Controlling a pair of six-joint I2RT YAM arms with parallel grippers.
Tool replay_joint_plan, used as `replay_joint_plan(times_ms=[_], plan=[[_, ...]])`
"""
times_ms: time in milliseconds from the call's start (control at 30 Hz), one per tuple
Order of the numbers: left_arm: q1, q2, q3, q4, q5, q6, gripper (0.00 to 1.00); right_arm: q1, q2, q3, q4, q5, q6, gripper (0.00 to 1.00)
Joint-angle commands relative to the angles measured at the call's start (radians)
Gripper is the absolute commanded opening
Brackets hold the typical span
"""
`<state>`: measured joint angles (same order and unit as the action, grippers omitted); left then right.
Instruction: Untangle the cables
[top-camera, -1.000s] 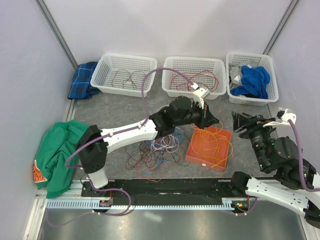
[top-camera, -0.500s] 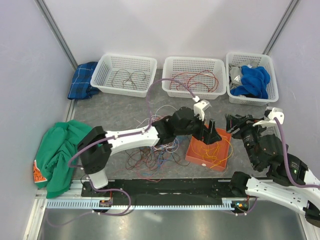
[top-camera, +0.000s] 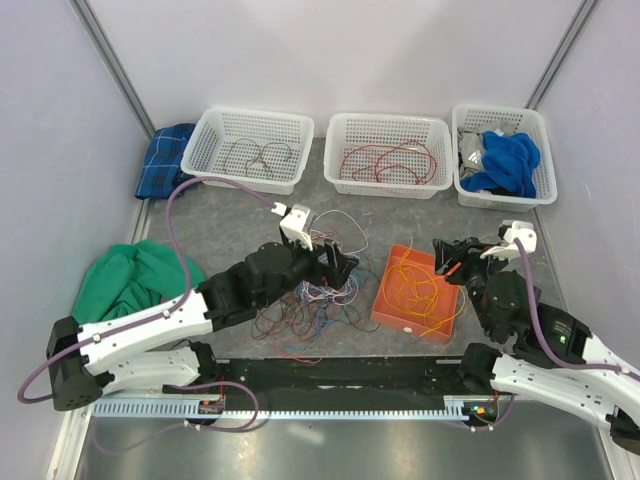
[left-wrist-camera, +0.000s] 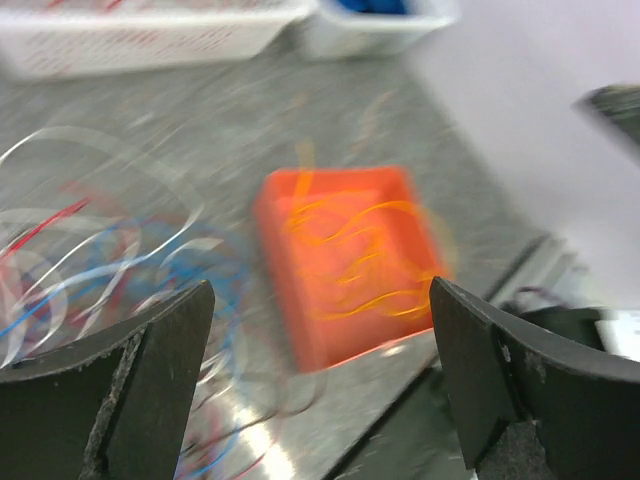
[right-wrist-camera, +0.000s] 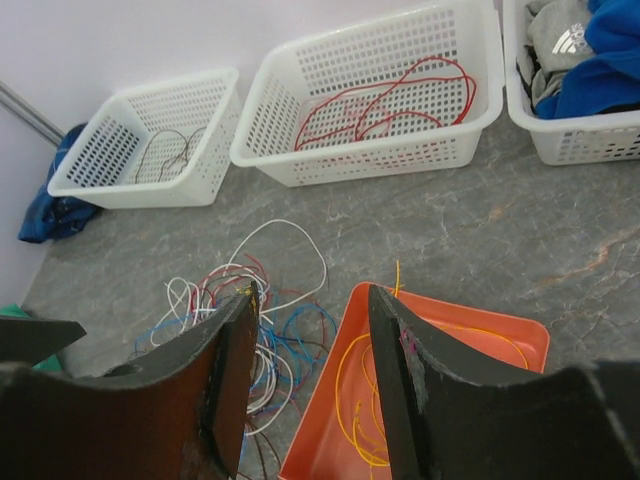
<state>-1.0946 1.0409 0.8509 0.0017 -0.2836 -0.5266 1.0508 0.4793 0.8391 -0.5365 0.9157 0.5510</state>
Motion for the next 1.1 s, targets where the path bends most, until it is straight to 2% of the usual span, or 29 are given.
replay_joint_plan(times_ms=[0, 200, 333, 433, 600, 700, 800, 833, 900, 933, 1000, 1033, 1067], plan=[[0.007, 0.008, -0.094, -0.160, -0.184, -0.013, 0.95, 0.002, 0.024, -0.038, 0.055, -0.038, 0.029, 0.55], [0.041, 0.094, -0.079, -0.193, -0.146, -0.166, 1.00, 0.000, 0.068, -0.055, 0.079, -0.078, 0.041, 0.55], [0.039, 0.128, -0.099, -0.184, -0.095, -0.381, 1.00, 0.002, 0.068, -0.070, 0.081, -0.081, 0.055, 0.55], [0.041, 0.165, -0.107, -0.167, -0.094, -0.476, 1.00, 0.002, 0.071, -0.077, 0.084, -0.083, 0.056, 0.56], [0.050, 0.235, -0.118, -0.051, -0.114, -0.519, 0.96, 0.002, 0.084, -0.075, 0.092, -0.087, 0.053, 0.56], [0.084, 0.295, -0.113, -0.006, -0.092, -0.558, 0.87, 0.000, 0.079, -0.077, 0.092, -0.092, 0.053, 0.55], [0.119, 0.335, -0.108, 0.038, -0.083, -0.589, 0.73, 0.000, 0.071, -0.081, 0.092, -0.107, 0.056, 0.56], [0.134, 0.340, -0.111, 0.050, -0.083, -0.589, 0.63, 0.002, 0.070, -0.084, 0.092, -0.104, 0.055, 0.56], [0.148, 0.350, -0.110, 0.087, -0.077, -0.573, 0.54, 0.002, 0.070, -0.095, 0.092, -0.098, 0.056, 0.56], [0.163, 0.357, -0.102, 0.087, -0.066, -0.557, 0.40, 0.000, 0.073, -0.098, 0.090, -0.095, 0.056, 0.56], [0.173, 0.355, -0.089, 0.075, -0.058, -0.540, 0.24, 0.002, 0.077, -0.101, 0.092, -0.094, 0.056, 0.56], [0.177, 0.346, -0.085, 0.072, -0.058, -0.521, 0.10, 0.000, 0.078, -0.101, 0.090, -0.095, 0.056, 0.56], [0.179, 0.331, -0.085, 0.072, -0.060, -0.507, 0.05, 0.002, 0.079, -0.101, 0.090, -0.095, 0.053, 0.55]])
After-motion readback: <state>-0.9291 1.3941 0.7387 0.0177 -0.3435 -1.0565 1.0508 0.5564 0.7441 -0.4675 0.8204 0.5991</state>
